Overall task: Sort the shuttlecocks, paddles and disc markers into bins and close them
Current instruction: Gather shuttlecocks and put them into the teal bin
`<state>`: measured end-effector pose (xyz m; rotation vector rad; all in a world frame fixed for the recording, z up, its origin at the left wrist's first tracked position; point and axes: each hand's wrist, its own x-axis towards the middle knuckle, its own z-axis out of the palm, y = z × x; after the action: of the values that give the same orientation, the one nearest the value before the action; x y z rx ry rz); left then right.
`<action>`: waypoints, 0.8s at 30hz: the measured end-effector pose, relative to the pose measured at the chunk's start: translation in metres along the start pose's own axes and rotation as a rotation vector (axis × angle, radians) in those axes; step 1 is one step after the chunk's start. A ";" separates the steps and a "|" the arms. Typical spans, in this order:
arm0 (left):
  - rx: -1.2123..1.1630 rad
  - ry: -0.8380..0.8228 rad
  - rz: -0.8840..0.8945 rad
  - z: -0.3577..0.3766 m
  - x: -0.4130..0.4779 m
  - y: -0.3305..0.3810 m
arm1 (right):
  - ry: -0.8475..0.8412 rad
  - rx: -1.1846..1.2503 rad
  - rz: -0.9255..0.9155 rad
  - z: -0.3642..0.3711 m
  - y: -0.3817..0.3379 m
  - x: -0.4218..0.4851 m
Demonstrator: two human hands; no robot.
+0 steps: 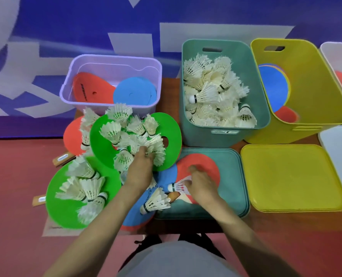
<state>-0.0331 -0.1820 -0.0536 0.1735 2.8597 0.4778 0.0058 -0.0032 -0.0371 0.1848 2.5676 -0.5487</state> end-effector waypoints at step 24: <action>-0.374 0.715 0.372 -0.105 0.043 0.085 | 0.923 0.533 -0.481 -0.159 0.011 0.006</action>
<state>-0.0939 -0.1277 0.0620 0.5710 3.3273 1.3785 -0.0681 0.0731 0.0813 -0.0243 3.2838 -1.6518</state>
